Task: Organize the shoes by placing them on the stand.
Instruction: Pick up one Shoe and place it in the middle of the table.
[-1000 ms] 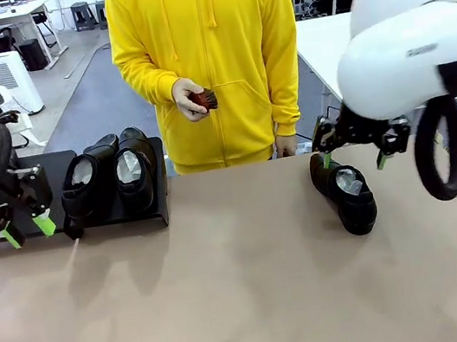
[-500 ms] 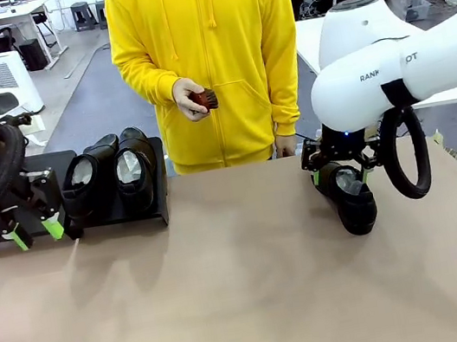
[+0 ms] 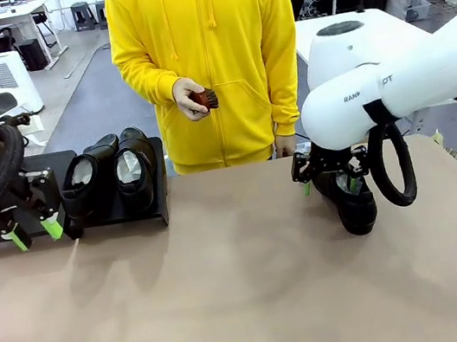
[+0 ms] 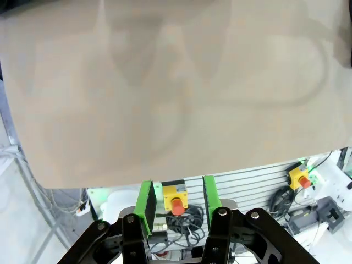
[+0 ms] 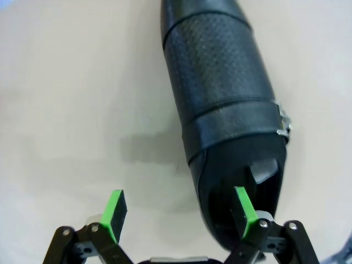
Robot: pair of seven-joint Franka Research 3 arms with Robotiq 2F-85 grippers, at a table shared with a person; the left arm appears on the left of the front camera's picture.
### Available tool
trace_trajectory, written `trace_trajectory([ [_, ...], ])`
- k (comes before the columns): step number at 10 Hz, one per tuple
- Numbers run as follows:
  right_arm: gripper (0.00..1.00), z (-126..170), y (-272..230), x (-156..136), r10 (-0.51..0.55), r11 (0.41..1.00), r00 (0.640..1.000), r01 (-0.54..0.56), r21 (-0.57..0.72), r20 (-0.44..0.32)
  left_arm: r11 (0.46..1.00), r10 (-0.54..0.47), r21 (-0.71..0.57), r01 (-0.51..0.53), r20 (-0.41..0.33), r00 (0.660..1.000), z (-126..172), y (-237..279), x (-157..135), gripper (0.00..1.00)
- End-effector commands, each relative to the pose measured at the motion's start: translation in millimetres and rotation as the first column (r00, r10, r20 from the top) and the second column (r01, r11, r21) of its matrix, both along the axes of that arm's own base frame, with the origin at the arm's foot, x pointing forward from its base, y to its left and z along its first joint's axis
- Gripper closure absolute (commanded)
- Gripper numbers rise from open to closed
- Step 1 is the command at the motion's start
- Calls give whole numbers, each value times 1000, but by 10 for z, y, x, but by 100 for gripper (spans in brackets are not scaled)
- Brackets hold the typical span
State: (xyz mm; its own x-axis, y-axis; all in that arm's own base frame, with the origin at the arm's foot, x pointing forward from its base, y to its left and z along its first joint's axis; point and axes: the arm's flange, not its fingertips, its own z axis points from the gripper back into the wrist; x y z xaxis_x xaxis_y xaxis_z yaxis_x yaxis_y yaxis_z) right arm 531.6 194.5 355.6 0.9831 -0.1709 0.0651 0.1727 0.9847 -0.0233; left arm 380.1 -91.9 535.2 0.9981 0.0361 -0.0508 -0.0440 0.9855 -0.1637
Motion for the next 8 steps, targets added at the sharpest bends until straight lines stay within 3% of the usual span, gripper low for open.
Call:
trace_trajectory([
  [1,0,-1,10,118,110,993,994,-109,-38,15,1000,-8,0,8,-1,1000,3,26,-16,52],
  [3,0,-132,27,130,193,979,981,-194,-64,-26,1000,-8,0,8,-1,1000,3,26,-16,52],
  [8,95,-224,-7,111,207,978,978,-207,-37,-9,1000,-8,0,8,-1,1000,3,26,-16,52],
])
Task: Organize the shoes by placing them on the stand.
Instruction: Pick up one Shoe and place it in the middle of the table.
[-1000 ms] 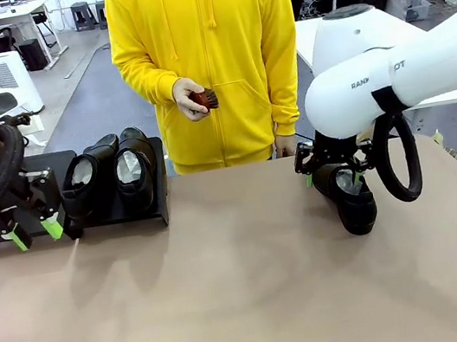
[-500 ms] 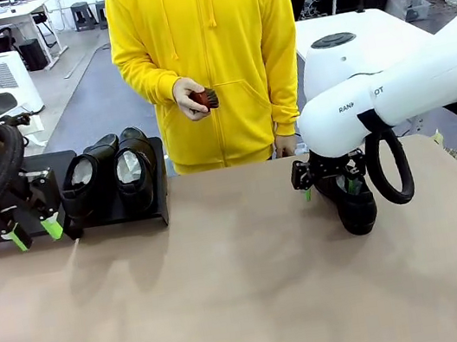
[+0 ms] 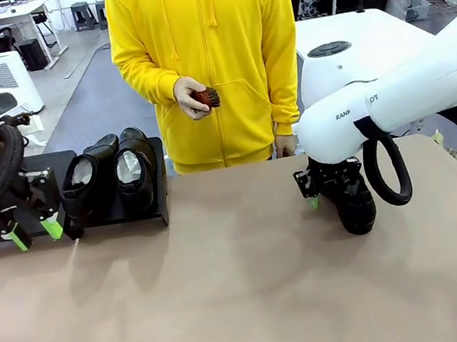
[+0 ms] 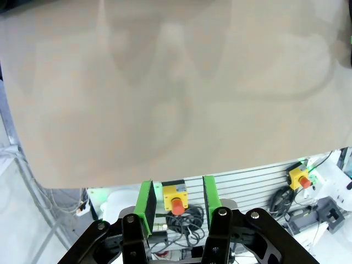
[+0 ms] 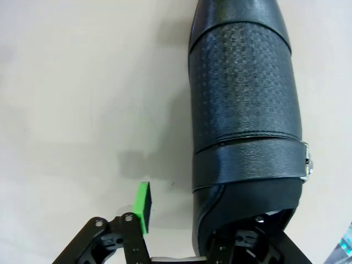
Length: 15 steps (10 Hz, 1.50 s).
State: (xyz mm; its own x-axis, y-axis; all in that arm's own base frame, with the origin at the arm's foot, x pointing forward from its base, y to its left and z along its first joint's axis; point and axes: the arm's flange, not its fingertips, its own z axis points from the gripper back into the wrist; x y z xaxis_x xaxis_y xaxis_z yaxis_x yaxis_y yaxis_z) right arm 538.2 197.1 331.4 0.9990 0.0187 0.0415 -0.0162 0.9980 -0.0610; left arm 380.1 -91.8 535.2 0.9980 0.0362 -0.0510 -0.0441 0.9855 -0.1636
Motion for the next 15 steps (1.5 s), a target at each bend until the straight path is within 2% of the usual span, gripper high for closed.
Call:
trace_trajectory([
  [1,100,26,-58,46,10,1000,1000,-10,-3,25,1000,-8,0,8,-1,1000,3,25,-16,52],
  [7,100,114,-144,45,-58,998,998,58,-12,24,1000,-8,0,8,-1,1000,3,25,-16,52],
  [8,100,279,-141,-4,-136,990,991,135,39,14,1000,-8,0,8,-1,1000,3,25,-16,52],
  [9,100,656,-85,-160,-252,966,968,251,60,8,1000,-8,0,8,-1,1000,3,25,-16,52],
  [10,100,1028,42,-408,-315,946,948,309,102,51,1000,-8,0,8,-1,1000,3,25,-16,52],
  [11,100,1218,314,-760,-336,929,942,329,169,17,1000,-8,0,8,-1,1000,3,25,-16,52],
  [12,100,1158,610,-1030,-334,923,941,339,180,-60,1000,-8,0,8,-1,1000,3,25,-16,52],
  [14,100,900,1219,-1521,-249,944,962,266,193,-109,1000,-8,0,8,-1,1000,3,25,-16,52],
  [15,100,750,1509,-1755,-234,952,967,250,178,-105,1000,-8,0,8,-1,1000,3,25,-16,52],
])
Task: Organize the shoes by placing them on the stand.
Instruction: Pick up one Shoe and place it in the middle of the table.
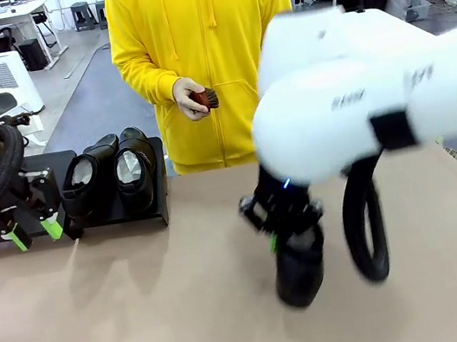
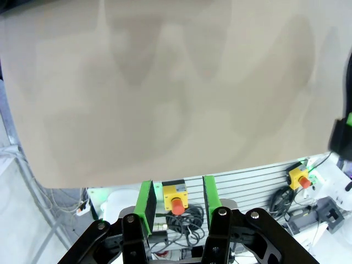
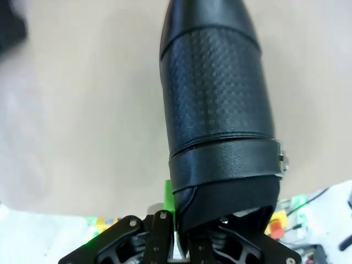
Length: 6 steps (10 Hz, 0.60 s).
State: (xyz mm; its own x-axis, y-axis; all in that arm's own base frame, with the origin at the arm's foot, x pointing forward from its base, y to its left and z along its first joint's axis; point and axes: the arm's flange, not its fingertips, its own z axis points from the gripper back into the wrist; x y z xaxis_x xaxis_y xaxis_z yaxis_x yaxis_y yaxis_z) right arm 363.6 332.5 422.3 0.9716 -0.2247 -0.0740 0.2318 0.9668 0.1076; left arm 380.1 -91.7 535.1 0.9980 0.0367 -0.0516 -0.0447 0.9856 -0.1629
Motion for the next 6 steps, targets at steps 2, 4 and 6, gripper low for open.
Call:
trace_trajectory([
  [2,100,-449,466,-147,177,983,977,-181,28,120,1000,-9,0,9,0,1000,4,24,-16,52],
  [4,100,-580,537,-173,237,968,957,-248,49,166,1000,-9,0,9,0,1000,4,24,-16,52],
  [6,100,-663,576,-171,241,967,953,-252,34,185,1000,-9,0,9,0,1000,4,24,-16,52],
])
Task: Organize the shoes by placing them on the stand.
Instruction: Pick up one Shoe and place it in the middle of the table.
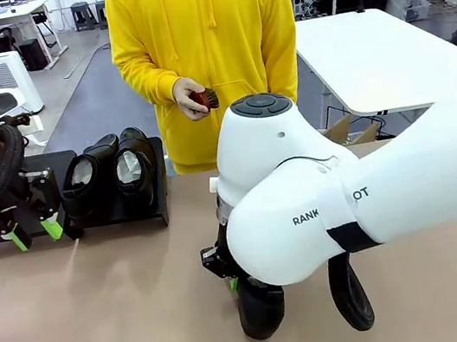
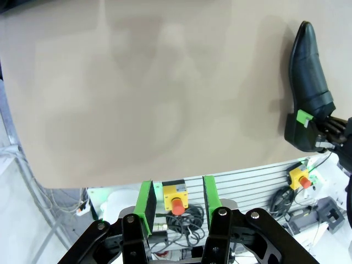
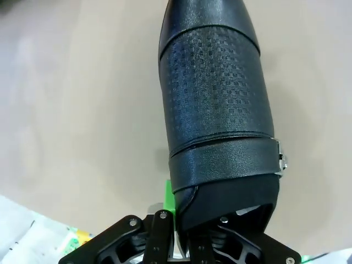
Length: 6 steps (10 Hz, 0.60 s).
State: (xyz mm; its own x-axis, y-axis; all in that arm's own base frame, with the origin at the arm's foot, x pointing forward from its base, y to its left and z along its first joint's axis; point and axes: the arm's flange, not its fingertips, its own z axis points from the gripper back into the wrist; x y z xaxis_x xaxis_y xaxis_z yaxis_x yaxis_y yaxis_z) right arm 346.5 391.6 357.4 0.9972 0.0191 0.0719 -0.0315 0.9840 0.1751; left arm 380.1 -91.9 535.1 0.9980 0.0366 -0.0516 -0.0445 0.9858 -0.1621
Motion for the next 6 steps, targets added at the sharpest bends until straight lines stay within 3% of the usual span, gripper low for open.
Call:
trace_trajectory([
  [1,100,-75,-5,18,1,1000,1000,-1,-7,10,1000,-9,-1,9,0,1000,4,26,-15,52],
  [3,68,-165,-4,76,-12,1000,1000,12,-19,-13,1000,-9,-1,9,0,1000,4,26,-15,52],
  [6,17,40,-75,97,-79,994,997,81,73,-26,1000,-9,-1,9,0,1000,4,26,-15,52],
])
